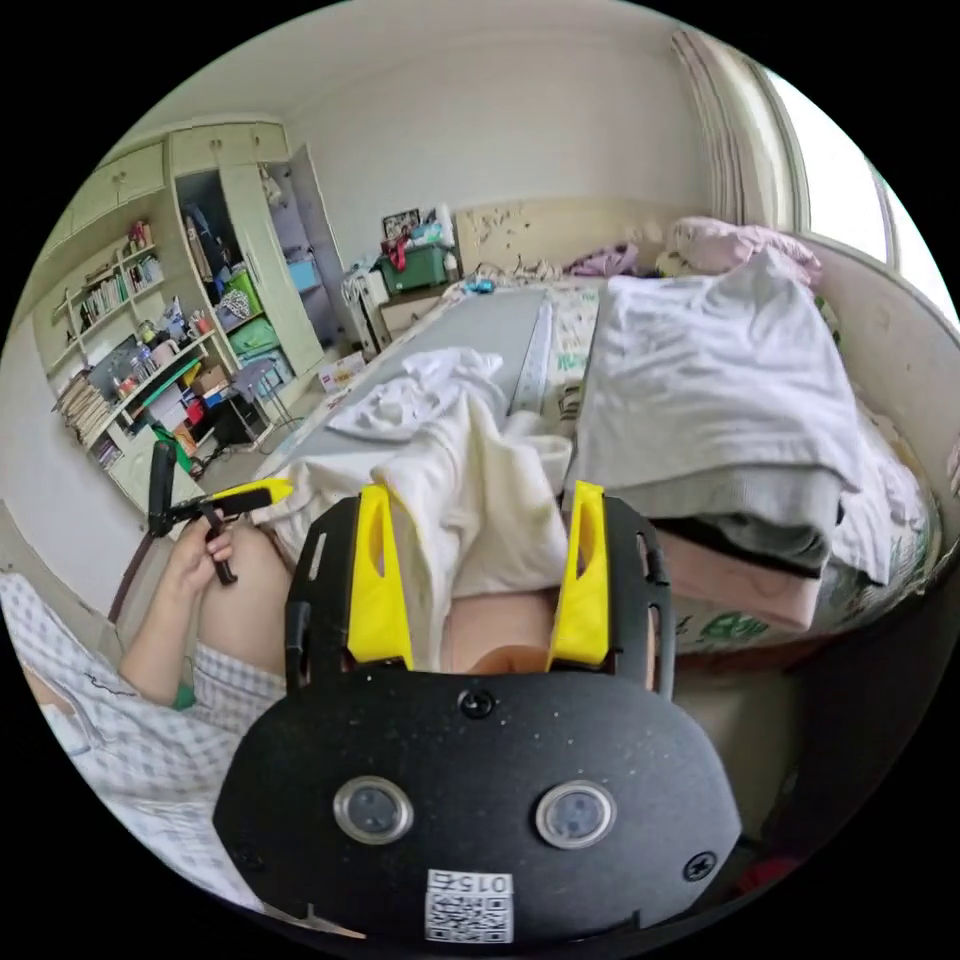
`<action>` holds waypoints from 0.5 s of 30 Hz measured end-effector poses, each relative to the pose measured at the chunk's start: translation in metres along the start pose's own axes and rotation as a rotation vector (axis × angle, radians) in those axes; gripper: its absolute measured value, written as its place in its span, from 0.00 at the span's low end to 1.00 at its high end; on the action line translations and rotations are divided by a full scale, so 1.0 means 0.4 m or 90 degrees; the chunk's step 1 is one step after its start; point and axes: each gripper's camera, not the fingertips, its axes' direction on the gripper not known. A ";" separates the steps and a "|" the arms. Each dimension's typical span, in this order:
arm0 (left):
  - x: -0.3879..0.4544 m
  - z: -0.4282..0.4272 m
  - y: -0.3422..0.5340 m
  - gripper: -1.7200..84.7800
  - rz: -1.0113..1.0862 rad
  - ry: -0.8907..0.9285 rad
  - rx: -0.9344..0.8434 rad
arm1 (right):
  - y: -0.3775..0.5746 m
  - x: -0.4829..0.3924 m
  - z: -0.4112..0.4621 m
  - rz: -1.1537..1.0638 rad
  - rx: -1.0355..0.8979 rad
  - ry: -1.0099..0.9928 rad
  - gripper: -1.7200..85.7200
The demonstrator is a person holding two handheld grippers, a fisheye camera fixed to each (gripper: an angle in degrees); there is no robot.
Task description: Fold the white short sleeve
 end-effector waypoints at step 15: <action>0.057 0.121 -0.024 0.04 0.058 0.143 -0.048 | 0.046 -0.025 -0.061 -0.060 0.023 -0.139 0.07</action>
